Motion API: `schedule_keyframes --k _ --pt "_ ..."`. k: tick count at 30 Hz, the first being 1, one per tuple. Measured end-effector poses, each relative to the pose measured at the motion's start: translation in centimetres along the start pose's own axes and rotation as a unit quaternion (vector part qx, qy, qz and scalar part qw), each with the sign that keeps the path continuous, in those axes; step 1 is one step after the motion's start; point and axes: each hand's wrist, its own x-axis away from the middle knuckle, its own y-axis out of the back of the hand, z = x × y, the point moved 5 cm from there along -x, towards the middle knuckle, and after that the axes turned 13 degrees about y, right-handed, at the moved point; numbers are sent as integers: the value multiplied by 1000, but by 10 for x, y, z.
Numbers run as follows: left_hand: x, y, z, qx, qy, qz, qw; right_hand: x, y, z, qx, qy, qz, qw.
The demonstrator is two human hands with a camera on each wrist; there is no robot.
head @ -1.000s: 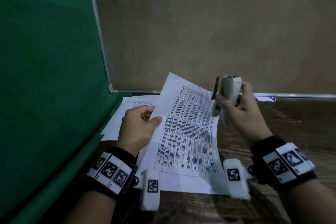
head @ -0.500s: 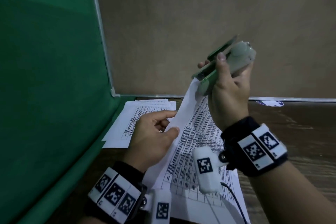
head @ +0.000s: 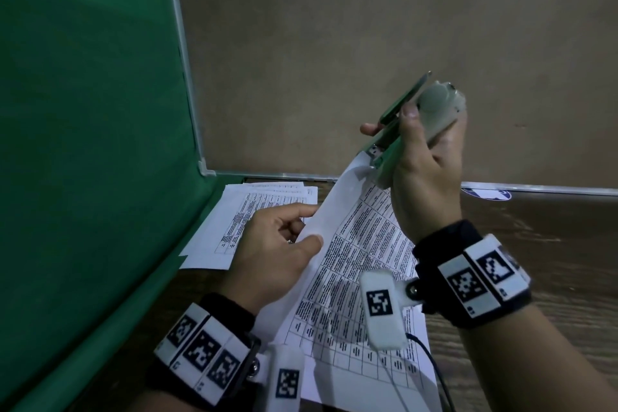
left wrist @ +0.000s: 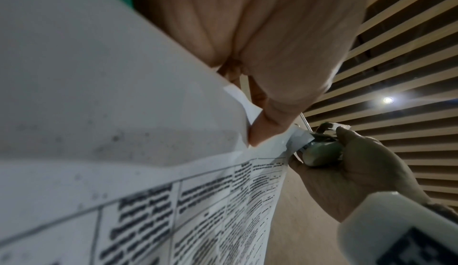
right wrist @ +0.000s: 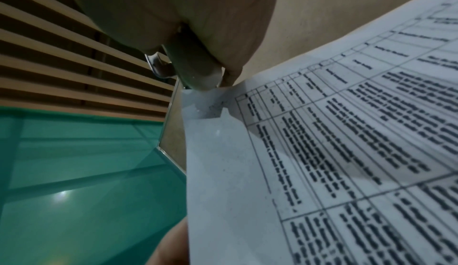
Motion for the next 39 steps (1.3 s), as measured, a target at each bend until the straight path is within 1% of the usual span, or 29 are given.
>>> schedule_keyframes --k 6,10,14,16,20,28,34,39 --pt "-3 1 3 17 12 2 1000 3 8 -1 -36 -15 0 999" --pt "-1 0 -1 19 12 10 1000 1 9 0 -33 -18 23 999" --pt "-2 5 0 35 16 -1 999 -4 3 -1 -41 -21 41 998" --pt "-1 5 0 39 12 7 999 -4 -2 -1 -39 -17 57 997" --pt "-1 1 2 35 10 9 999 -3 -9 0 -13 1 74 997" --pt "5 -7 -9 -11 -22 34 999 -7 -11 11 65 42 59 995" --pt "7 -8 -13 -27 -47 27 998 -6 -9 13 103 64 52 991" --pt "7 -9 -9 -44 -44 43 997 -3 -7 19 163 114 48 979"
